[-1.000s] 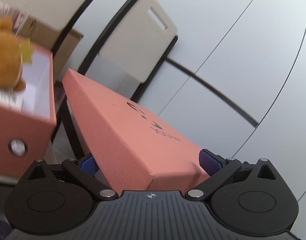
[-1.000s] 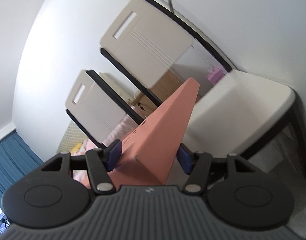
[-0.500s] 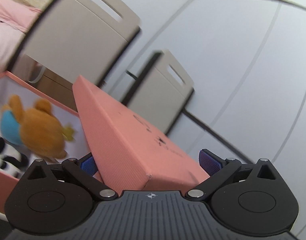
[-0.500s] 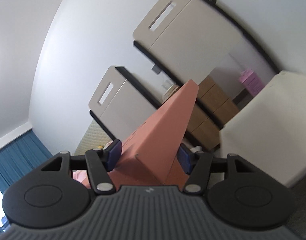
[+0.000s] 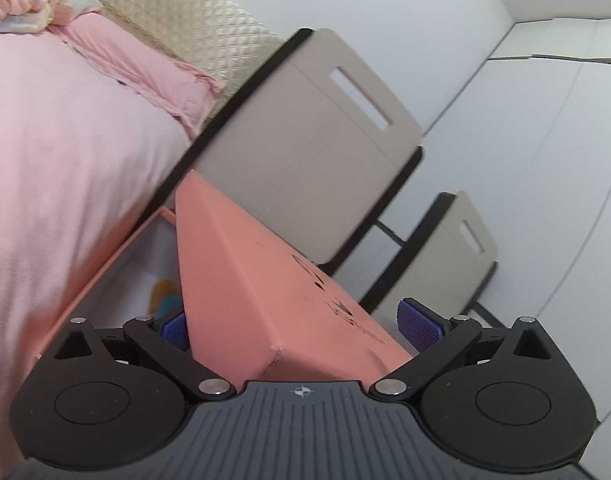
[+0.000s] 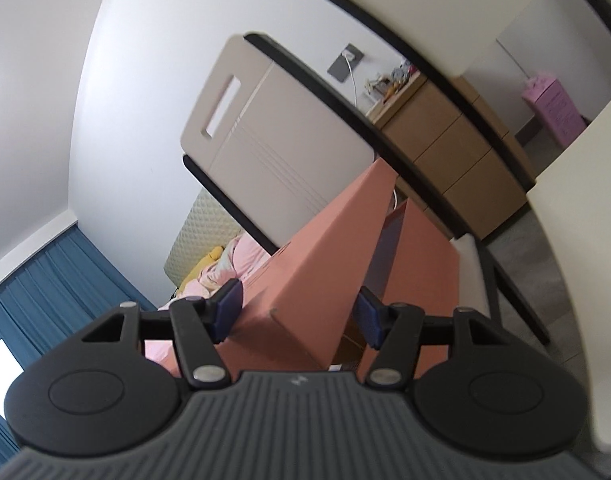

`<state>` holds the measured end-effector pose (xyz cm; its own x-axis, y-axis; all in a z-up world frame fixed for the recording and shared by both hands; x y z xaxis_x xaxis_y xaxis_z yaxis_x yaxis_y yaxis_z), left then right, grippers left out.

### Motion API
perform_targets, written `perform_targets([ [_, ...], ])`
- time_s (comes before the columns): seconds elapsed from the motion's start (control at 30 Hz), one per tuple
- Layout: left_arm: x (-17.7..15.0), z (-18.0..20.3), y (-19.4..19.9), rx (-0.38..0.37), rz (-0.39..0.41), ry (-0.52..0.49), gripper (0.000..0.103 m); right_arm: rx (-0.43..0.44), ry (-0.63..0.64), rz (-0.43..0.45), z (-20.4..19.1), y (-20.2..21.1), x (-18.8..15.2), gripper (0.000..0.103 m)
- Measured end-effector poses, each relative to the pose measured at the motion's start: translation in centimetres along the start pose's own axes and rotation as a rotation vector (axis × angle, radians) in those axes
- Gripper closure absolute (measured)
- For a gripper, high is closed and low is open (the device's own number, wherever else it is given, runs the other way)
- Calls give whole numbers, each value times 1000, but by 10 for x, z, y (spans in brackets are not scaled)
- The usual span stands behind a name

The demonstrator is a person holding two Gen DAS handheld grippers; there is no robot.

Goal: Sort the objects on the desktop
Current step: 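Carry the lid with the right gripper over the box opening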

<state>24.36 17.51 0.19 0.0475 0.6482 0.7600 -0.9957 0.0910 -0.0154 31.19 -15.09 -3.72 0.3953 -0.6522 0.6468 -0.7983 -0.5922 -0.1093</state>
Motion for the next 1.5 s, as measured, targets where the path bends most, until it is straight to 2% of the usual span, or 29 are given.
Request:
perform_targets([
  [0.23,-7,-31,-4,33,-5,58,2,3,-1,-13,19,-21,-23,42],
  [0.43,-14,-39,1,61,-3,11,2,14,12,-19,22,-29,-32,42],
  [0.53,-18,-40,4,101,-8,-43,2,14,17,-26,23,-30,-35,41],
  [0.63,-20,-40,8,88,-1,-40,1,9,17,-29,25,-29,-35,41],
  [0.8,-23,-39,11,125,7,-68,1,-10,36,-30,26,-28,-37,39],
  [0.9,-23,-37,17,161,45,-110,0,-36,83,-26,25,-28,-39,33],
  [0.93,-23,-37,20,174,59,-124,0,-50,104,-24,25,-27,-40,27],
  [1.13,-24,-31,24,203,94,-186,0,-64,167,24,20,-19,-34,21],
  [1.4,-35,-11,21,211,122,-356,0,-92,228,60,16,-3,-27,21],
  [1.47,-39,-7,19,211,121,-398,0,-90,246,49,14,-3,-30,25],
  [1.5,-41,-5,17,212,119,-418,0,-89,256,42,13,-3,-32,37],
])
Point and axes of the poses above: each gripper's, at about its wrist camera, not at the fingertips, and y roughly against the way its jaws point, z to its right, x to its top, the point moved 8 cm from there along -y, roughly the way its jaws point, and after that the axes turned 13 degrees about z, right-handed, at the moved point
